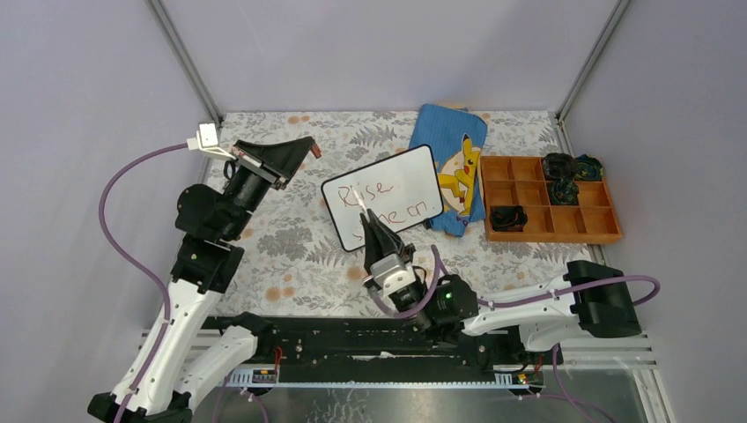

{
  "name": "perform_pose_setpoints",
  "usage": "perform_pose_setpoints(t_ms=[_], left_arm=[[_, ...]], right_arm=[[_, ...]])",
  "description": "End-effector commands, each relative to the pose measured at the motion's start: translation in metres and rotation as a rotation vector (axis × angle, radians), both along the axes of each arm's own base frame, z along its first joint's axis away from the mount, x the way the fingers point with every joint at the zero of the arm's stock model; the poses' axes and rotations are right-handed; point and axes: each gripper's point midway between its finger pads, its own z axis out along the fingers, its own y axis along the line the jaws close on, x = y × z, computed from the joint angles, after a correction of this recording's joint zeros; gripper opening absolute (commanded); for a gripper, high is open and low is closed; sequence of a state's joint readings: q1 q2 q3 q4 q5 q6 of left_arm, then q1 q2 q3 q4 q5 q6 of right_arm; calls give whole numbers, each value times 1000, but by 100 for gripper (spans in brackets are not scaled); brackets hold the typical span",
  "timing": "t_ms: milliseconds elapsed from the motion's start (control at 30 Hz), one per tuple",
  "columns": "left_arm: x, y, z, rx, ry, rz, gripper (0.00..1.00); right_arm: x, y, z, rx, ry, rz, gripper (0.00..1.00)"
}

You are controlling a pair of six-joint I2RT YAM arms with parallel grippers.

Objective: Write a sentence on the whiteboard
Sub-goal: Close the whiteboard marker.

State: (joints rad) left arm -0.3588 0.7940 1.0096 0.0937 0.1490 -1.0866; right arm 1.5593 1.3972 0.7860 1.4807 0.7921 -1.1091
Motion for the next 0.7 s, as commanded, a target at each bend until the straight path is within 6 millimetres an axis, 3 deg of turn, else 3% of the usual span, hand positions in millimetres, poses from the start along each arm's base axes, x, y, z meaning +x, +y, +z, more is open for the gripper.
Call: perform_pose_setpoints(t_ms=[0, 333, 433, 467, 667], left_arm=[[-18, 2, 6, -70, -27, -41, 0], [-31, 13, 27, -184, -91, -37, 0], [-33, 14, 35, -217, -110, -45, 0], [-36, 16, 42, -249, -126, -50, 0], [-39, 20, 48, -282, -126, -50, 0]], right_arm=[[-1, -37, 40, 341, 78, 103, 0], [-29, -26, 81, 516, 179, 439, 0], [-34, -17, 87, 516, 189, 480, 0], [-37, -1, 88, 484, 206, 502, 0], [-34, 16, 95, 500, 214, 485, 0]])
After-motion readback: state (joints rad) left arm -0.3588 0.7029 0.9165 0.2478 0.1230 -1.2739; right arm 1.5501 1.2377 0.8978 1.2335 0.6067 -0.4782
